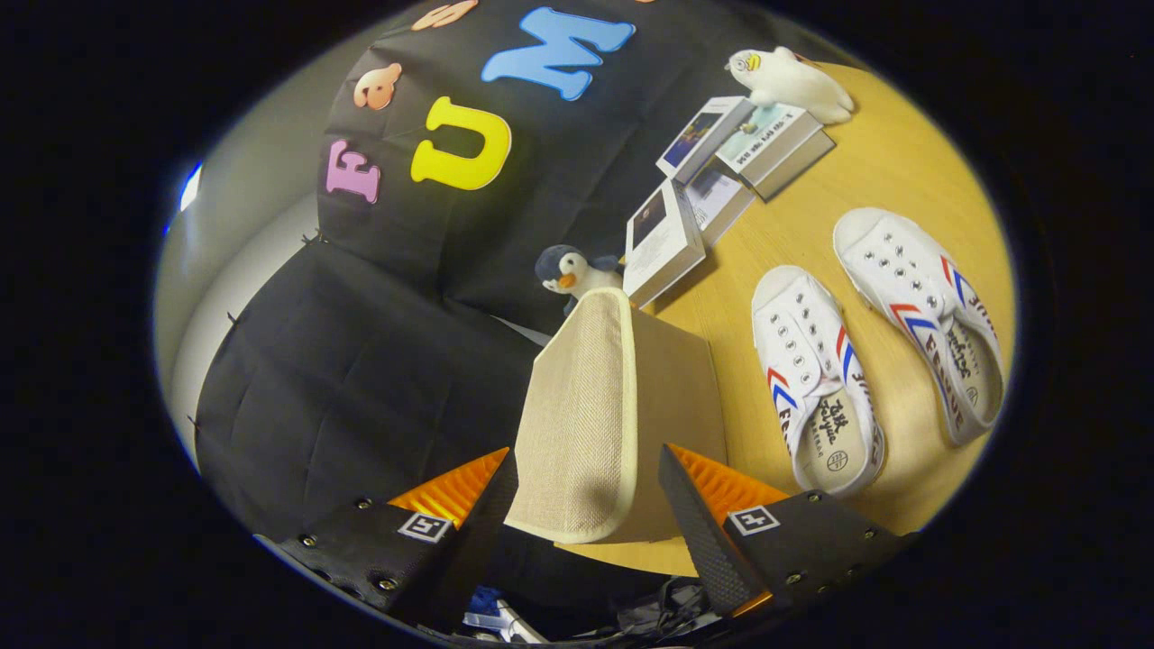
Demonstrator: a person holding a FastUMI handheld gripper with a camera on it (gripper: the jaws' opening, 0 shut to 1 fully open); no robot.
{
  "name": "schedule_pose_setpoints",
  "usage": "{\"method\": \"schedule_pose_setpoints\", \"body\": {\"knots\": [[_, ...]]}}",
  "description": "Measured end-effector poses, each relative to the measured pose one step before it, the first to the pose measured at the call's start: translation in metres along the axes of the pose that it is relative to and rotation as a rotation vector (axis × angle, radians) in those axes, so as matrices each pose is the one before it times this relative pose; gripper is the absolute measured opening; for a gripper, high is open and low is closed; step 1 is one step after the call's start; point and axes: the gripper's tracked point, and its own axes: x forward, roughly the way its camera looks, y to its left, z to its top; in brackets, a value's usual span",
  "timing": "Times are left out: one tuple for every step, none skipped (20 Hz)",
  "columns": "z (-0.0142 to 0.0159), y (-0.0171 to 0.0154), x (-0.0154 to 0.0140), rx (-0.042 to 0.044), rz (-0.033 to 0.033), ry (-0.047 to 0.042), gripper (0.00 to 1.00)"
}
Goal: Open the storage box then place both shoes into the box .Put the left shoe in first, then the right shoe, with the right side of both shoes facing outward in a uniform manner.
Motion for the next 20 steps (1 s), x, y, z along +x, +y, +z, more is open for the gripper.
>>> {"method": "schedule_pose_setpoints", "body": {"knots": [[-0.00233, -0.00035, 0.00161, 0.02936, 0.00413, 0.00757, 0.93], [-0.00163, -0.00106, 0.00198, 0.02828, 0.00392, 0.00987, 0.91], [-0.00474, -0.00086, 0.00229, 0.02380, 0.00717, 0.01323, 0.91], [-0.00279, -0.00030, 0.00152, 0.02048, 0.00674, 0.01279, 0.91], [-0.00376, -0.00071, 0.00133, 0.01731, 0.00336, 0.01361, 0.91], [-0.00037, -0.00298, 0.00262, 0.01584, -0.01278, 0.00507, 0.91], [-0.00198, -0.00397, 0.00064, 0.01437, -0.00931, 0.00652, 0.71], [-0.00278, 0.00105, 0.00042, 0.01188, 0.00987, 0.01900, 0.66], [-0.00404, 0.00048, 0.00106, 0.00464, 0.00031, 0.01326, 0.66], [0.00215, -0.00493, 0.00380, -0.00344, -0.01844, -0.00385, 0.53], [0.00156, 0.00200, -0.00090, 0.01574, 0.01154, -0.00931, 0.41], [0.00064, 0.00137, -0.00195, 0.00238, 0.00485, 0.01486, 0.28], [-0.00248, 0.00218, -0.00312, -0.00700, 0.00018, 0.01114, 0.28], [0.00064, 0.00188, -0.00445, -0.00063, 0.00219, -0.01665, 0.28], [0.01177, -0.00117, -0.00015, 0.00926, -0.00148, -0.01937, 0.09], [0.00024, 0.00239, 0.00092, -0.00735, 0.01219, 0.01368, 0.09], [-0.00404, 0.00331, -0.00178, -0.01282, -0.00266, 0.00746, 0.09], [-0.00024, 0.00443, -0.00120, -0.01489, 0.00267, 0.00984, 0.09], [0.00065, 0.00663, -0.00253, -0.01248, 0.00276, 0.00240, 0.09], [0.00232, 0.00772, -0.00076, -0.01199, 0.00628, -0.00068, 0.09]]}}
